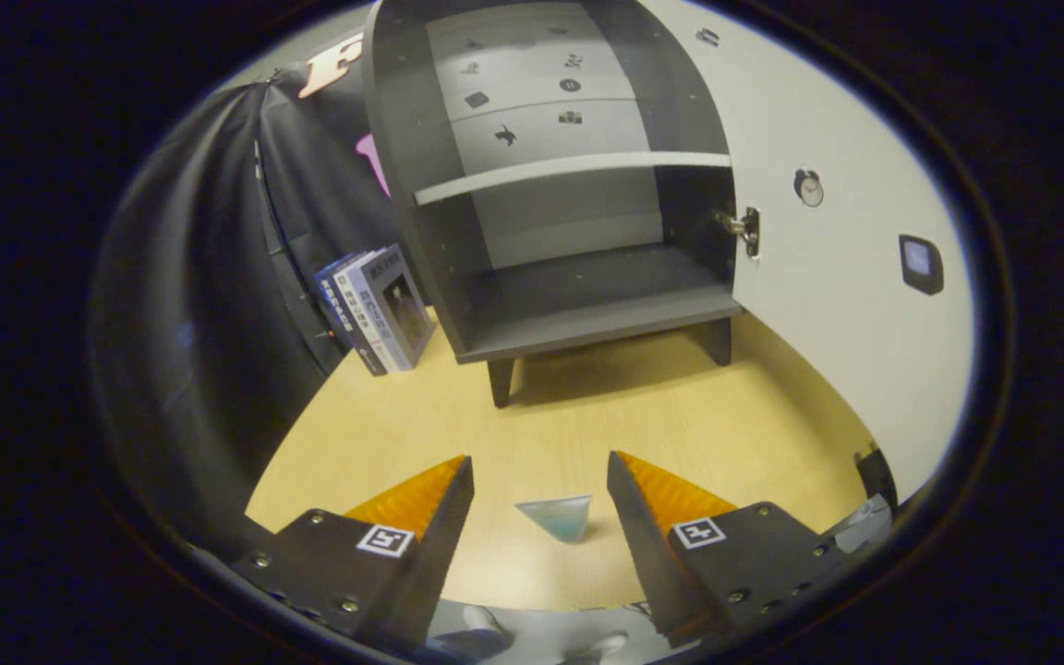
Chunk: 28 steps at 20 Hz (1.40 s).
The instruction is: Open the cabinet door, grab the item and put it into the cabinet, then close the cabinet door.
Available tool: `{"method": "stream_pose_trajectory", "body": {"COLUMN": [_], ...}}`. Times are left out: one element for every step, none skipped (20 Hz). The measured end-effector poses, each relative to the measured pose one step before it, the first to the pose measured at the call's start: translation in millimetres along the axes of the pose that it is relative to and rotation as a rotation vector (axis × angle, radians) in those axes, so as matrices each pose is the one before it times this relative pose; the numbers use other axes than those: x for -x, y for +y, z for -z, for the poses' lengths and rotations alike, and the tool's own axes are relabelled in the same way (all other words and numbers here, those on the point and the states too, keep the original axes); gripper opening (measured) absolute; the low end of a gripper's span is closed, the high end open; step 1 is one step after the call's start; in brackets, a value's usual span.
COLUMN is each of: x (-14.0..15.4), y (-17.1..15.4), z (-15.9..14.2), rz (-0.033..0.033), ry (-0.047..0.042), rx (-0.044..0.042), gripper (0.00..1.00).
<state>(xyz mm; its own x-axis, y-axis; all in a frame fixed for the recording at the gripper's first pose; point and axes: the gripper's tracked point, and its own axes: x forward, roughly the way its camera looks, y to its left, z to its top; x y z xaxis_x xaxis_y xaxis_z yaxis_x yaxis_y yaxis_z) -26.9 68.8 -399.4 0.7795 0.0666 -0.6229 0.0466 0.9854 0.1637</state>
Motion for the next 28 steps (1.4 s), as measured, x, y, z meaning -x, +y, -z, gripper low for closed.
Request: {"method": "stream_pose_trajectory", "body": {"x": [-5.8,-6.51,-5.48,-5.6,-5.15,-4.36,-4.3,-3.8,-3.27,-2.82,-2.33,-2.79,-2.03,-1.23,-0.72,-0.44,1.77,0.35,0.34,0.79,0.44,1.6,2.48,3.2,3.42,4.04,4.61,5.05], "y": [-2.17,-2.55,-2.25,-1.02,-1.6,-1.31,-0.65,-0.06,1.6,0.36,0.64,-1.57,-1.95,1.95,1.47,-0.31,-0.17,-2.12,0.84,1.54,0.21,-1.59,-0.82,0.14,0.01,-0.08,-0.02,-0.29], "z": [8.74,8.48,7.1,6.65,5.73,4.98,5.23,3.17,2.33,3.02,2.58,1.29,-1.57,0.4,0.42,-1.22,0.65,-2.84,1.19,0.14,-1.0,-2.03,-3.12,-6.72,-9.36,-10.39,-12.31,-16.39], "rz": [0.01101,0.01126,0.01141,0.00787,0.00891,0.00654,0.0064,0.00212,0.00042,0.0015,0.00372,0.01624,0.00814,-0.00595,-0.00638,-0.00547,-0.00065,0.00422,-0.01068,-0.00927,-0.00527,0.00244,0.0006,-0.00369,-0.00417,-0.00463,-0.00449,-0.0033], "ry": [0.01759,0.01051,0.01,0.01096,0.00589,0.00599,0.00327,0.00031,-0.00153,-0.0012,-0.00071,-0.01465,-0.01535,-0.00488,-0.00098,-0.00454,-0.00477,-0.00986,0.0093,-0.00157,-0.0002,-0.0008,-0.00083,-0.00756,-0.00998,-0.00964,-0.01459,-0.01935], "rx": [-0.00058,-0.00105,0.00116,0.0027,0.00371,0.00573,0.00628,0.00877,0.00649,0.00793,0.01214,0.0192,0.01356,0.00365,-0.00239,-0.0032,0.00805,0.00443,0.00207,-0.00735,-0.00374,0.00102,0.001,-0.00493,-0.007,-0.00412,-0.00266,-0.00252], "gripper": [0.87,0.87,0.87,0.87,0.87,0.87,0.86,0.86,0.85,0.84,0.82,0.81,0.69,0.56,0.56,0.56,0.56,0.52,0.52,0.52,0.52,0.52,0.52,0.52,0.52,0.52,0.52,0.52]}}
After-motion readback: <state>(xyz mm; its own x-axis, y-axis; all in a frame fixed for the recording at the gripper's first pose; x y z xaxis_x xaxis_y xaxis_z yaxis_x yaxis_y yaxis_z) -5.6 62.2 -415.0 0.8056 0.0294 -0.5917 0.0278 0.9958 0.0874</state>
